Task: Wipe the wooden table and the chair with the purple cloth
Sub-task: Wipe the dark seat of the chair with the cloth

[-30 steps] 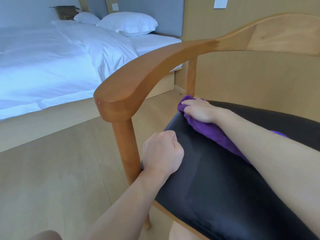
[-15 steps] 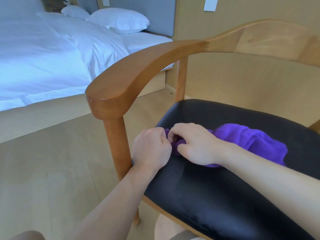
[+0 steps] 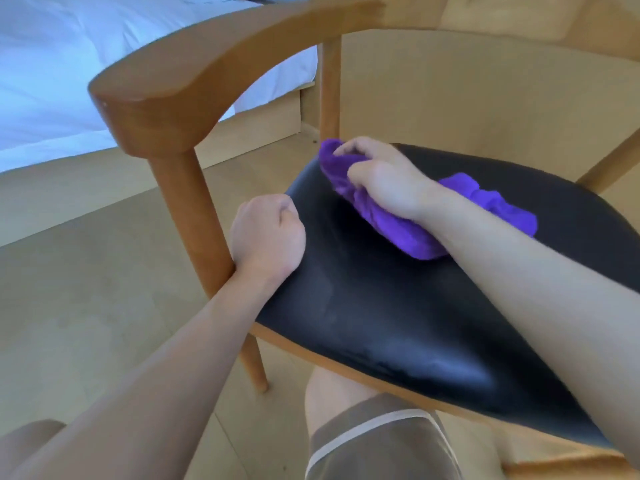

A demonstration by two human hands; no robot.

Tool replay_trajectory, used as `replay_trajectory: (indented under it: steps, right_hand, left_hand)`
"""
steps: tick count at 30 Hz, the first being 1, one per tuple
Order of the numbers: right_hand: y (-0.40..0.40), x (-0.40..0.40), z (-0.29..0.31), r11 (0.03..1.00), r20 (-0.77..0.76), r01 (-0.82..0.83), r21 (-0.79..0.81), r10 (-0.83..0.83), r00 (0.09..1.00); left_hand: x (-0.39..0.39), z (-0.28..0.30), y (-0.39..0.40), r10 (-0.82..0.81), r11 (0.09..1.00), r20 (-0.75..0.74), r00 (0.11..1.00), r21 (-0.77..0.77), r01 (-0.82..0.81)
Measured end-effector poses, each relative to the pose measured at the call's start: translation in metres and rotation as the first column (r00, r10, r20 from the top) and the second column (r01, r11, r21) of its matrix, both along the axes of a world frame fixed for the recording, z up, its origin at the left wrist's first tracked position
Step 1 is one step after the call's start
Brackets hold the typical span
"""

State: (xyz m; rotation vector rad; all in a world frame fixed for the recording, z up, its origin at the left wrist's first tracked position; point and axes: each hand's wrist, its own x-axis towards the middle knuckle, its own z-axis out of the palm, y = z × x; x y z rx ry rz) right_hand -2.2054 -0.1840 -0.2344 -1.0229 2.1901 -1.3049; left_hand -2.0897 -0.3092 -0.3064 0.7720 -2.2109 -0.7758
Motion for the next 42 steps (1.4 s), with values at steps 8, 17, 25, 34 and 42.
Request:
replay_trajectory:
  steps: [8,17,25,34,42]
  right_hand:
    - [0.022,0.052,-0.023,0.873,-0.496,-0.208,0.441,0.431,0.754]
    - [0.026,-0.006,0.020,0.963,0.215,-0.237,-0.128,0.260,0.942]
    - [-0.080,-0.016,-0.025,0.971,-0.219,-0.119,0.208,0.165,0.962]
    - [-0.014,0.031,-0.028,0.922,-0.217,-0.324,0.210,0.367,0.904]
    - [-0.008,0.016,-0.028,0.955,0.110,-0.135,-0.265,0.169,0.979]
  left_hand:
    - [-0.005,-0.005,-0.005,0.012,0.997,-0.080,0.997,0.073,-0.006]
    - [-0.001,-0.004,-0.004,-0.008,0.999,-0.087,0.996,0.053,0.013]
    - [-0.002,-0.008,-0.007,-0.039,0.997,-0.152,0.988,0.065,0.049]
    - [0.006,-0.003,0.001,-0.067,0.995,-0.189,0.980,0.062,0.079]
    - [0.061,0.013,0.034,-0.350,0.936,-0.047,0.935,-0.004,0.351]
